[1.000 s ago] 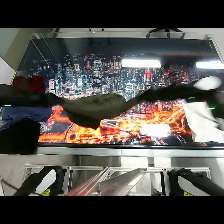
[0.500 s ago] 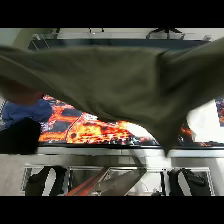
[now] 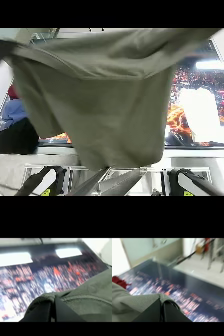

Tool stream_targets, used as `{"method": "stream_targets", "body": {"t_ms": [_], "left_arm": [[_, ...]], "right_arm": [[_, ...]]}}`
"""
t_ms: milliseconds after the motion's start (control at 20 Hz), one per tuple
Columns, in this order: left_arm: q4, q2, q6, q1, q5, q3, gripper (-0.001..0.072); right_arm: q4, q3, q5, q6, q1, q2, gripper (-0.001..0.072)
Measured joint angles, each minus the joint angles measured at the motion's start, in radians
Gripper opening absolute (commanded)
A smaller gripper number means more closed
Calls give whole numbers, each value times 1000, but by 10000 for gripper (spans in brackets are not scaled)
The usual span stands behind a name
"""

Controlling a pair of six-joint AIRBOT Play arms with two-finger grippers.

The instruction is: Fold the shirts.

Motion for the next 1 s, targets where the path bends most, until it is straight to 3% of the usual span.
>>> {"method": "stream_targets", "body": {"t_ms": [200,350,400,450,500,550,600,700,1000], "left_arm": [[24,-309,87,-135,-84,-158,14],[57,-583,126,-181,-97,-149,14],[60,-673,135,-185,-92,-119,15],[64,-745,139,-184,-81,-83,17],[66,-811,142,-179,-63,-37,121],[68,-860,140,-171,-48,10,543],[70,-901,128,-158,-27,61,699],[73,-948,100,-130,9,151,699],[112,-985,35,-49,171,274,698]], "right_arm": [[-132,3,-39,-6,177,-328,18],[-216,4,-106,43,259,-548,25],[-231,4,-124,60,274,-600,120],[-240,5,-138,79,286,-643,282],[-248,6,-146,98,294,-669,384],[-255,6,-150,117,297,-686,386],[-259,6,-150,135,296,-690,377],[-266,8,-125,165,277,-667,289],[-330,-31,126,262,117,-497,292]]}}
